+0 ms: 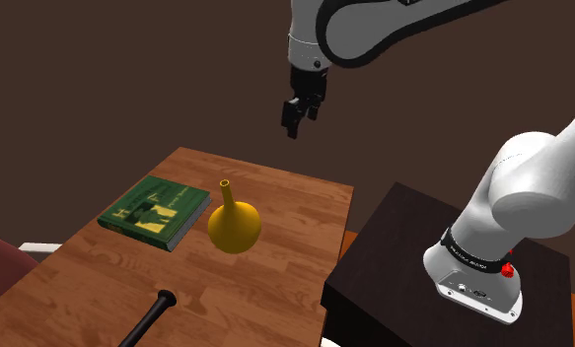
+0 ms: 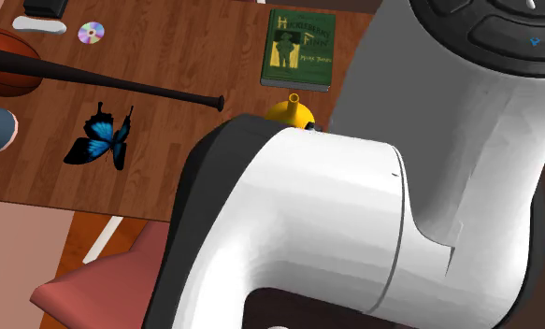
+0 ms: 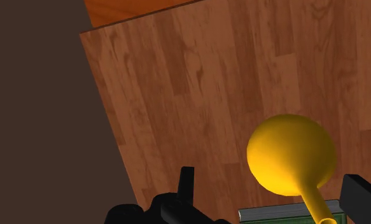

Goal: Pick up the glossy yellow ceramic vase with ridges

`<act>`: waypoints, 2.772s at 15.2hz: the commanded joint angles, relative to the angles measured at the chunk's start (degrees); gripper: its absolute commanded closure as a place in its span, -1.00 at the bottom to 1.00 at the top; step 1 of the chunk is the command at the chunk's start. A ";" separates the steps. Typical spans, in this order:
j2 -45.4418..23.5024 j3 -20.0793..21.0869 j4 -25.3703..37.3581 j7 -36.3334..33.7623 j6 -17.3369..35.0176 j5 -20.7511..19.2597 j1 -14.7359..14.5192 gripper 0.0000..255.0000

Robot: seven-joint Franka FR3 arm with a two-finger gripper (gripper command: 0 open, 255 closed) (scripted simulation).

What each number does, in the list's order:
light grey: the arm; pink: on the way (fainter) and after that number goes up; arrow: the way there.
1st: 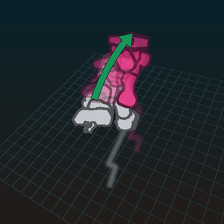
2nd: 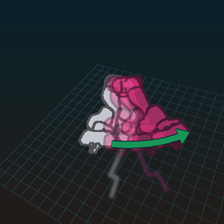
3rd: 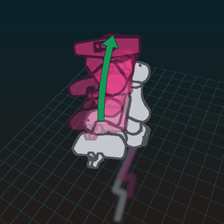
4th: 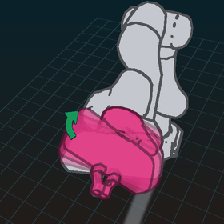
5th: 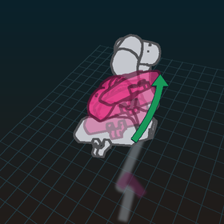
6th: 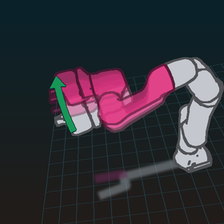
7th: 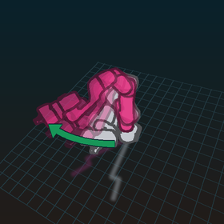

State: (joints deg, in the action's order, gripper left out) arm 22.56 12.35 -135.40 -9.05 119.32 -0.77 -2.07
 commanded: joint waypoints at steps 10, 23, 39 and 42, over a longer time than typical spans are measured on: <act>-23.81 4.95 11.22 -9.83 11.04 -4.61 -0.80 -1.00; -47.53 4.55 29.08 -18.17 15.13 -11.79 -5.74 -1.00; -50.02 3.84 28.24 -19.08 18.36 -13.01 -6.22 1.00; -49.20 4.10 28.60 -18.75 17.21 -12.58 -6.04 1.00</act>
State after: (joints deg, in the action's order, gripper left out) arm -26.94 16.35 -107.01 -27.91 136.95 -13.49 -8.17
